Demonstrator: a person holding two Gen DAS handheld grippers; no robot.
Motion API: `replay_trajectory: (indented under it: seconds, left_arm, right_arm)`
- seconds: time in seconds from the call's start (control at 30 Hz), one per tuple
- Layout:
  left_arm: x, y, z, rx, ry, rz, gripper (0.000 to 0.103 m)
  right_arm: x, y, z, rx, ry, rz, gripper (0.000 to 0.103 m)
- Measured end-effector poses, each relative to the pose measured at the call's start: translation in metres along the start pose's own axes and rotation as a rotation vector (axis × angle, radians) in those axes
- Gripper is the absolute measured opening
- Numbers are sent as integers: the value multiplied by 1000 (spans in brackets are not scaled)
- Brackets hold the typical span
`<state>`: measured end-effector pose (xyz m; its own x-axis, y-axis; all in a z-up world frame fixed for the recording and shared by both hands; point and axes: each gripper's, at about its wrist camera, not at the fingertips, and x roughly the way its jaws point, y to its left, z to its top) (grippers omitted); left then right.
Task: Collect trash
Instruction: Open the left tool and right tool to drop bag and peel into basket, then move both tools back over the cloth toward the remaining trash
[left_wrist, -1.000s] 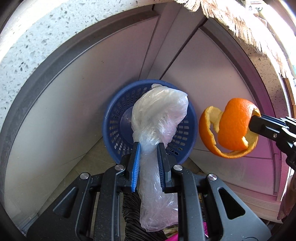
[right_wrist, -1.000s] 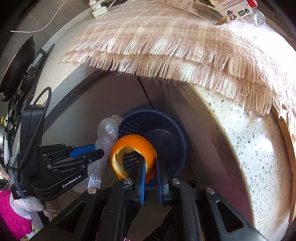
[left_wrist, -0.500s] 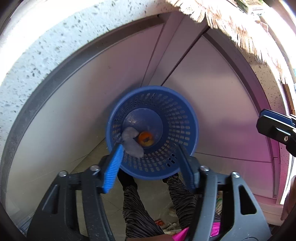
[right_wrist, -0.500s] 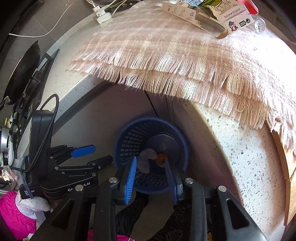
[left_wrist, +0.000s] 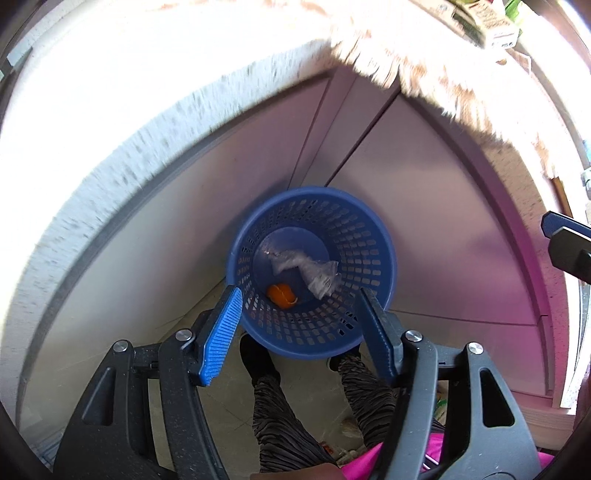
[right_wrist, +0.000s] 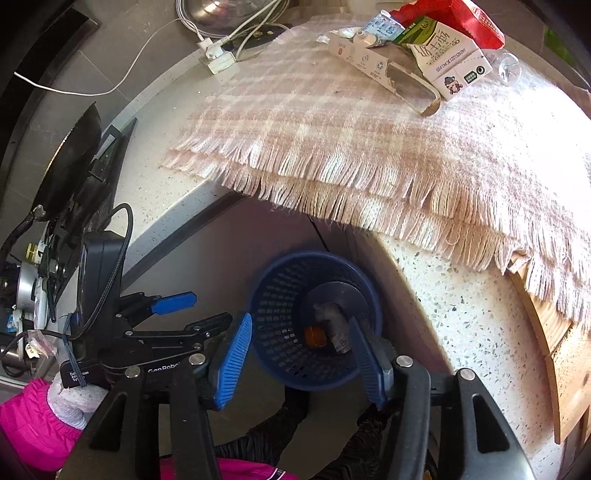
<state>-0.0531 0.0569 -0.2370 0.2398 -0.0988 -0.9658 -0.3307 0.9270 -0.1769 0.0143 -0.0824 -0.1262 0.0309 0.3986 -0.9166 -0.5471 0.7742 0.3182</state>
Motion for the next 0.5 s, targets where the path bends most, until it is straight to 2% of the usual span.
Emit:
replay_trajectory:
  seconds: [0.13, 0.3, 0.5]
  left_arm:
    - [-24, -4, 7, 6, -43, -8, 65]
    - [-51, -11, 26, 1, -109, -27, 65]
    - [-76, -27, 57, -18, -175, -62, 65]
  right_arm:
    - [-24, -6, 4, -3, -52, 14, 63]
    - [-58, -23, 14, 17, -127, 27, 65]
    - [-92, -54, 30, 53, -222, 6, 75]
